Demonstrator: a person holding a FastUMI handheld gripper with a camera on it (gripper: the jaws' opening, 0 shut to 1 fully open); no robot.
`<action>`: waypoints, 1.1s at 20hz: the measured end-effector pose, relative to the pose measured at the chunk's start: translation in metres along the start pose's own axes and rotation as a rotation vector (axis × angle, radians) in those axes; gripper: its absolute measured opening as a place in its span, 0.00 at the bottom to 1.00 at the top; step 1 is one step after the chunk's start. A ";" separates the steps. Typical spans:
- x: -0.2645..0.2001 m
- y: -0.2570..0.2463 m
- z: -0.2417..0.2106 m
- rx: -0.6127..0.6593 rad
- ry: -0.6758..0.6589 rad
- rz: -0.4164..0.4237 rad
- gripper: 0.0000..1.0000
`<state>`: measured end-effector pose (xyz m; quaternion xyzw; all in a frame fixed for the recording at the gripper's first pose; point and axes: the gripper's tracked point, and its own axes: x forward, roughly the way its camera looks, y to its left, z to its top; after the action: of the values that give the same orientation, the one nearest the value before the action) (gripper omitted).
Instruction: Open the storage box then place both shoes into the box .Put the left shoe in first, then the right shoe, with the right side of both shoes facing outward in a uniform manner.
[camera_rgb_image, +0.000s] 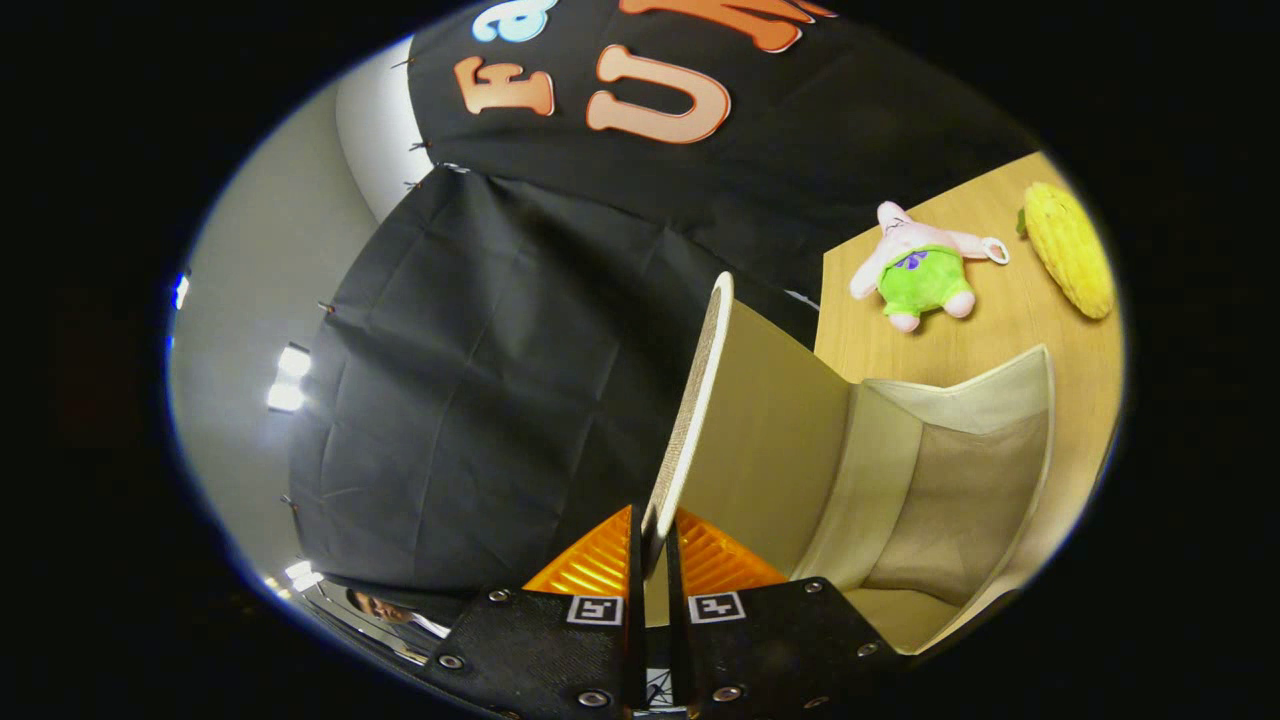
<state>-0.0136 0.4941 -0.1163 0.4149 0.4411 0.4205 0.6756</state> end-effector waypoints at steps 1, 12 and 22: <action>0.012 0.005 -0.003 -0.024 0.013 -0.017 0.10; 0.100 -0.002 -0.044 -0.128 0.123 -0.141 0.38; 0.009 -0.059 -0.004 -0.252 -0.006 -0.300 0.80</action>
<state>-0.0032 0.4858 -0.1749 0.2578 0.4398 0.3660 0.7785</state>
